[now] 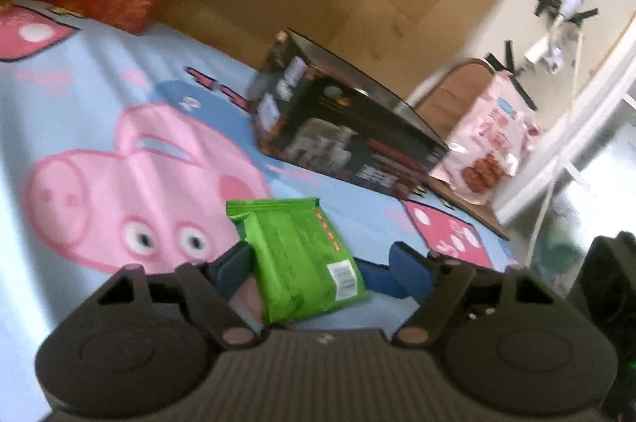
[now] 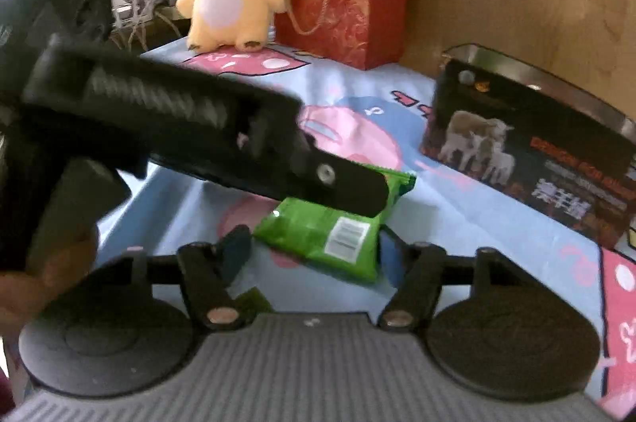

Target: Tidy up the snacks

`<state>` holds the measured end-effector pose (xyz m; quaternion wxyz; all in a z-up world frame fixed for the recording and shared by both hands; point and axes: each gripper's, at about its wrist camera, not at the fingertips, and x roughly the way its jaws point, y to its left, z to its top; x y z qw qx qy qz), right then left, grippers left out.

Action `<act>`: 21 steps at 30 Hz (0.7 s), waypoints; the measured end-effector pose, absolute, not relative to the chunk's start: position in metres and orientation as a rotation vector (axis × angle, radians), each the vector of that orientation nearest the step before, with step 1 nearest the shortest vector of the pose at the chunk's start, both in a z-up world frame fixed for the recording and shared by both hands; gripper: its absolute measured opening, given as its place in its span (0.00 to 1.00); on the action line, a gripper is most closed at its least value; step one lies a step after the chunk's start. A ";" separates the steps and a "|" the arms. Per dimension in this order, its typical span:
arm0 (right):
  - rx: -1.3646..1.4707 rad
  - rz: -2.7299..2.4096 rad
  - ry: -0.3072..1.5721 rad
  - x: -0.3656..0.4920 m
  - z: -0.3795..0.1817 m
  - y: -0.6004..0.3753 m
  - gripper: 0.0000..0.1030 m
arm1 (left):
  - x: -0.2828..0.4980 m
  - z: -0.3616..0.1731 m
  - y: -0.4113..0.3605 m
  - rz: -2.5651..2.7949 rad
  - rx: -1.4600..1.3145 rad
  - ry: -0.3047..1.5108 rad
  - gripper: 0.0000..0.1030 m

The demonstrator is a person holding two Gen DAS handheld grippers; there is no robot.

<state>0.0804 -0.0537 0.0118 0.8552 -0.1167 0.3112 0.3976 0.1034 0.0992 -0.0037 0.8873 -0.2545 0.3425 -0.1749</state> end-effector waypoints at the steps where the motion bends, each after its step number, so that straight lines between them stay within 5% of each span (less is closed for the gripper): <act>1: -0.235 0.822 0.653 0.080 0.012 -0.059 0.65 | 0.104 -0.004 0.096 -0.379 -0.533 0.716 0.75; 4: -0.195 0.790 0.657 0.075 0.012 -0.081 0.49 | 0.105 -0.005 0.082 -0.418 -0.502 0.722 0.77; 21: -0.108 0.849 0.635 0.063 0.003 -0.122 0.51 | 0.101 -0.009 0.067 -0.492 -0.497 0.699 0.88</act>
